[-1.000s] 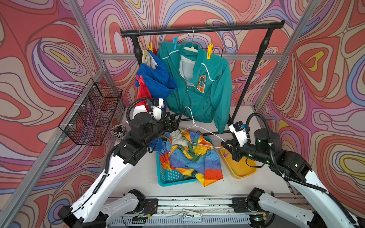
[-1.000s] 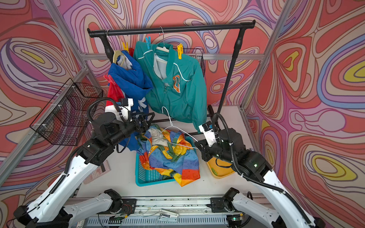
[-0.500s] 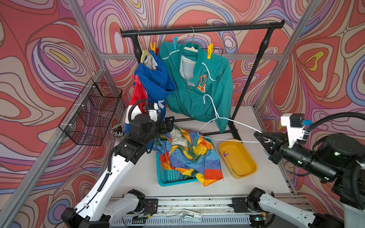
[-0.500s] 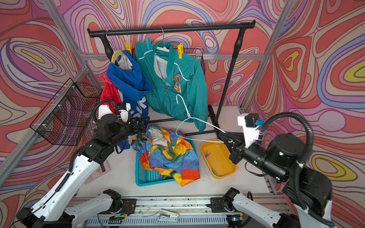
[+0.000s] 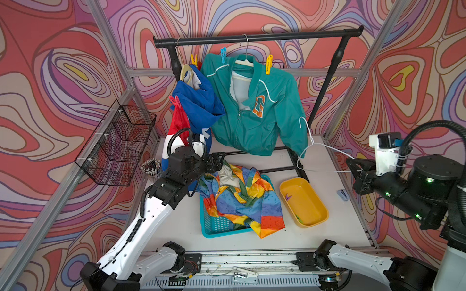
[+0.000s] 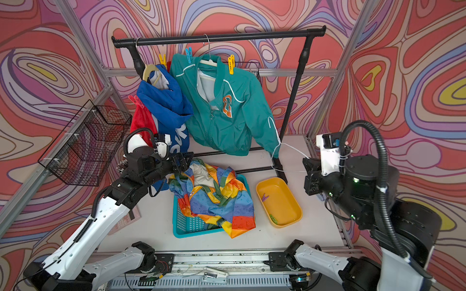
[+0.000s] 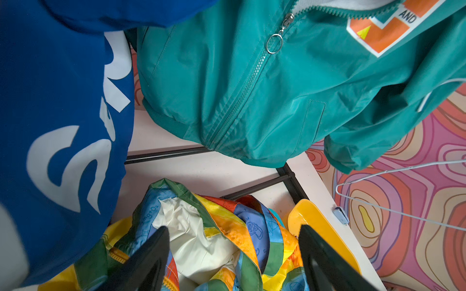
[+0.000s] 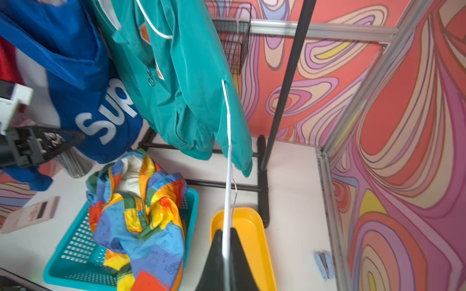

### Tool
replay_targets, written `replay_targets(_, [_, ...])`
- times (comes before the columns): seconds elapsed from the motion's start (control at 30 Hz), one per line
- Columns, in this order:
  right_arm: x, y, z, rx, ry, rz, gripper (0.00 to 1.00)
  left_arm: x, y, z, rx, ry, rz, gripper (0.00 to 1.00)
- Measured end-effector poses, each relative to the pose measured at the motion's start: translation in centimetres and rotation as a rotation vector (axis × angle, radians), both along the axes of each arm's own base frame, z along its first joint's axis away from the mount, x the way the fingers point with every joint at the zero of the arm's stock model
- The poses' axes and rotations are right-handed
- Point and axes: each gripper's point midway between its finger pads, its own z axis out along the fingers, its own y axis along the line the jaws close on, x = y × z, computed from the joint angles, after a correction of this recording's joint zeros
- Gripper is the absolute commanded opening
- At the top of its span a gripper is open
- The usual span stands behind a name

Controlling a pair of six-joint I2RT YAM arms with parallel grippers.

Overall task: Remove the clothespins securing jackets to the hanger
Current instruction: Place the hanger on the clothesline.

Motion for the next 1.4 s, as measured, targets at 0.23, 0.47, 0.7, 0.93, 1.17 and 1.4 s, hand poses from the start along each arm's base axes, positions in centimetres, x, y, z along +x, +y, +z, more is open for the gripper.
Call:
replay_targets(0.23, [1.2, -0.3, 0.0, -0.063, 0.011, -0.050, 0.00, 0.0, 0.0, -1.5, 0.013, 0.027, 0.001, 0.83])
replay_targets(0.47, [2.4, -2.0, -0.4, -0.162, -0.008, -0.164, 0.00, 0.1, 0.0, -2.1, 0.016, 0.036, 0.000, 0.83])
replay_targets(0.7, [5.3, -0.1, 1.7, -0.160, -0.102, -0.161, 0.00, 0.2, 0.0, -2.9, 0.022, 0.049, 0.000, 0.83])
replay_targets(0.93, [6.6, 1.2, 6.0, -0.076, -0.277, -0.146, 0.00, 0.2, 0.0, -3.1, 0.022, 0.049, 0.002, 0.83])
replay_targets(1.17, [6.4, 1.6, 10.2, 0.020, -0.455, -0.131, 0.00, -0.2, 0.4, -4.0, 0.033, 0.059, 0.017, 0.83])
replay_targets(1.4, [4.9, 0.9, 13.3, 0.104, -0.598, -0.123, 0.00, -0.1, 0.6, -4.2, 0.037, 0.060, 0.024, 0.83])
